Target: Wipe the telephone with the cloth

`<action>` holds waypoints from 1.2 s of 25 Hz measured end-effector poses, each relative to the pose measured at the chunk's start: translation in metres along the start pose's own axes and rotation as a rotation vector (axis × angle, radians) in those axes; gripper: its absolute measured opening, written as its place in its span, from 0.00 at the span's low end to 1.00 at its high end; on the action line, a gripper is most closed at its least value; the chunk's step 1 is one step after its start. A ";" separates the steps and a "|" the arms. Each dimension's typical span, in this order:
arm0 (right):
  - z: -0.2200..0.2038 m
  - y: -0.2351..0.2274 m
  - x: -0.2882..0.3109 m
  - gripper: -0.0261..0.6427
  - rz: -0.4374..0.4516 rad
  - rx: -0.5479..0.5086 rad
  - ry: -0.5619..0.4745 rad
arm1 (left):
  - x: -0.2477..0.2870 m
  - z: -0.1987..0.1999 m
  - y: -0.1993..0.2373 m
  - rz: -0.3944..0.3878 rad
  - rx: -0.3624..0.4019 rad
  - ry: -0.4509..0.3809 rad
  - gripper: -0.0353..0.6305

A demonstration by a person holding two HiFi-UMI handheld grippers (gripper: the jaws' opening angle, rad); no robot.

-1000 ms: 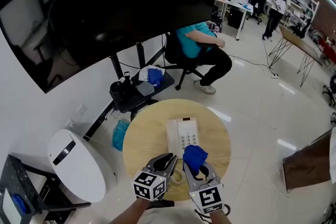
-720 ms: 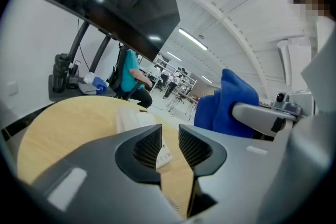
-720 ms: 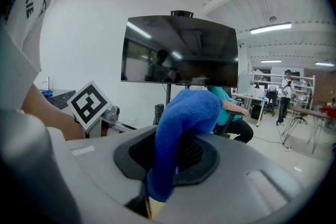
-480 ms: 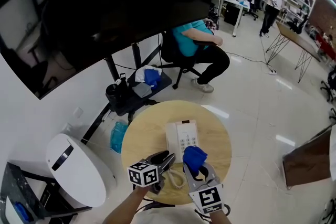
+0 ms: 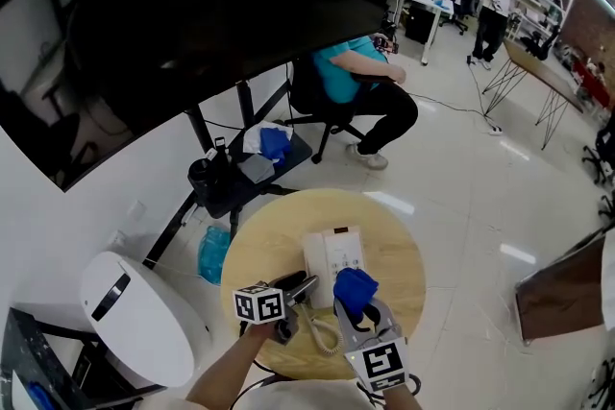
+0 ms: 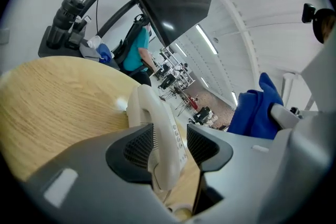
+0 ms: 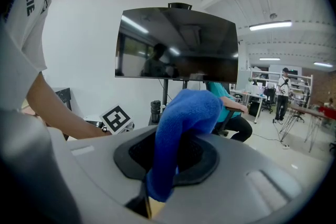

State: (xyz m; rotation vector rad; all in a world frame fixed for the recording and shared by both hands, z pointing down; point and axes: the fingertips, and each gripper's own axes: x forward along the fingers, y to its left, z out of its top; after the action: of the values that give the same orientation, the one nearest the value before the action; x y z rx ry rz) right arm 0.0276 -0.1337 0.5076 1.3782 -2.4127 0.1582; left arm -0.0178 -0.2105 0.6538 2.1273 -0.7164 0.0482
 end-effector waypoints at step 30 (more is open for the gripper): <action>-0.019 -0.013 0.004 0.13 -0.043 0.035 0.045 | 0.030 -0.005 0.004 -0.229 -0.248 0.122 0.18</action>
State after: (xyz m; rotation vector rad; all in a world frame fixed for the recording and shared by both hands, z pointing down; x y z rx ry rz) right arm 0.0415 -0.1388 0.5261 1.4251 -2.3530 0.2190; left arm 0.0070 -0.2225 0.6683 1.9363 -0.3829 -0.0334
